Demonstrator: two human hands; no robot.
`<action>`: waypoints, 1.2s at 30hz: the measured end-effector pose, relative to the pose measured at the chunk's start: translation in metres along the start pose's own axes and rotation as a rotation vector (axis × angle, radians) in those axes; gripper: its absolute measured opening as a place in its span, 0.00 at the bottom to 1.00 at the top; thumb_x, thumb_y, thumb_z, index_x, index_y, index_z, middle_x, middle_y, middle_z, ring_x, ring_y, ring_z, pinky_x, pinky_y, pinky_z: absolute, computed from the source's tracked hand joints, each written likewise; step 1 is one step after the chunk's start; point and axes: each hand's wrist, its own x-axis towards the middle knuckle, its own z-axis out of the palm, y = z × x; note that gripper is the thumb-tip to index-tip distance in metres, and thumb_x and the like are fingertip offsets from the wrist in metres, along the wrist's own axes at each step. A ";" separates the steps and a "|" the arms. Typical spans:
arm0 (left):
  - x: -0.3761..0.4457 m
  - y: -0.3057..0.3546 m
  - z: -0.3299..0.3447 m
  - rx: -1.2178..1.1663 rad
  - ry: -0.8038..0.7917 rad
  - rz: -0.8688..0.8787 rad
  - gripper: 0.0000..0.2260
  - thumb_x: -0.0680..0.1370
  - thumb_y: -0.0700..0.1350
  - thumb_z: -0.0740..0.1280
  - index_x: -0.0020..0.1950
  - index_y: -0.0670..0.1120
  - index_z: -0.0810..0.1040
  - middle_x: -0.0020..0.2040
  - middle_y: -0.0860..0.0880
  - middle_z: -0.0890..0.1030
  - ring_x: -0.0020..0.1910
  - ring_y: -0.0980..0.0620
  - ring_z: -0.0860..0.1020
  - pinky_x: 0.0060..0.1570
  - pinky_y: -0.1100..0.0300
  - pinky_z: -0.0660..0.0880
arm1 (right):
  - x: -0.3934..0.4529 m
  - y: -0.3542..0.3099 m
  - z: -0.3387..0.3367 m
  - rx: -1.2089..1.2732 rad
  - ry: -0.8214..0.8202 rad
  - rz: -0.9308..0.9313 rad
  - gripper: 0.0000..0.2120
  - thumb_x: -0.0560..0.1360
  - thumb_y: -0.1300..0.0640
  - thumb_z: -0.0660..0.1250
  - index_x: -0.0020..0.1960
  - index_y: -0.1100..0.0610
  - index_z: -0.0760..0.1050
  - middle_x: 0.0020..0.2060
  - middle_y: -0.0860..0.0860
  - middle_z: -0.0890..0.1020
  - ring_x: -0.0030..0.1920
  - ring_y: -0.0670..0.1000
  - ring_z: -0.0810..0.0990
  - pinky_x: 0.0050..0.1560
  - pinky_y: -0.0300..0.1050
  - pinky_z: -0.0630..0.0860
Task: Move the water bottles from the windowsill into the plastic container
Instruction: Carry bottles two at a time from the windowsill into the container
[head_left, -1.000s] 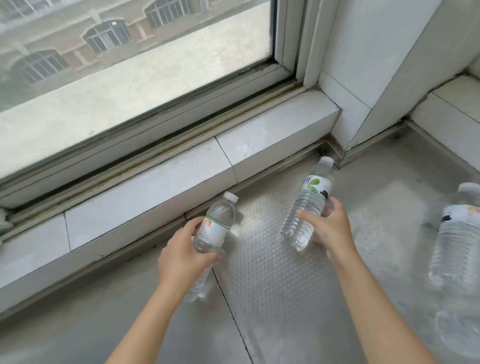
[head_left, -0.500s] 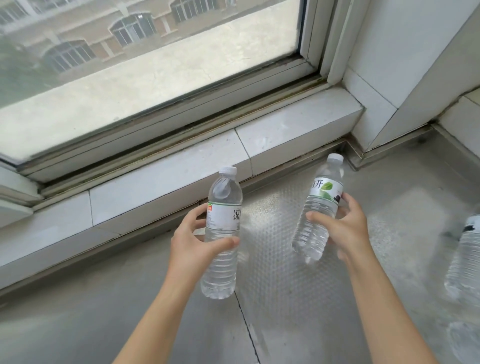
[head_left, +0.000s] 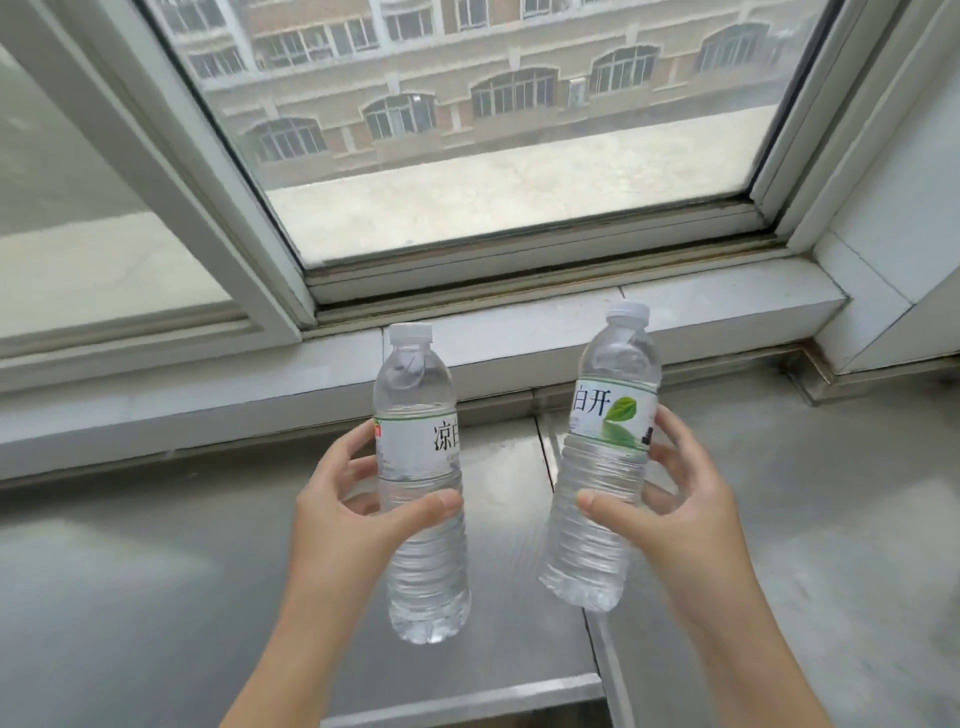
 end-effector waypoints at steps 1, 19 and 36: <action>-0.008 -0.001 -0.016 -0.019 0.026 0.005 0.43 0.48 0.55 0.81 0.63 0.62 0.77 0.55 0.53 0.83 0.48 0.55 0.84 0.45 0.61 0.76 | -0.011 -0.003 0.012 -0.010 -0.032 -0.009 0.40 0.59 0.66 0.79 0.60 0.35 0.70 0.54 0.41 0.79 0.49 0.45 0.83 0.44 0.42 0.80; -0.214 -0.078 -0.366 -0.270 0.606 0.105 0.34 0.51 0.48 0.83 0.52 0.68 0.77 0.49 0.58 0.84 0.43 0.58 0.84 0.42 0.58 0.78 | -0.277 -0.010 0.294 -0.141 -0.794 -0.340 0.44 0.56 0.71 0.80 0.58 0.32 0.73 0.49 0.39 0.80 0.48 0.45 0.82 0.35 0.42 0.80; -0.399 -0.186 -0.605 -0.389 1.465 0.048 0.32 0.53 0.45 0.82 0.53 0.66 0.80 0.51 0.59 0.85 0.49 0.57 0.84 0.49 0.54 0.80 | -0.505 0.043 0.591 -0.178 -1.677 -0.393 0.45 0.54 0.69 0.81 0.60 0.35 0.72 0.51 0.41 0.81 0.48 0.48 0.84 0.39 0.47 0.82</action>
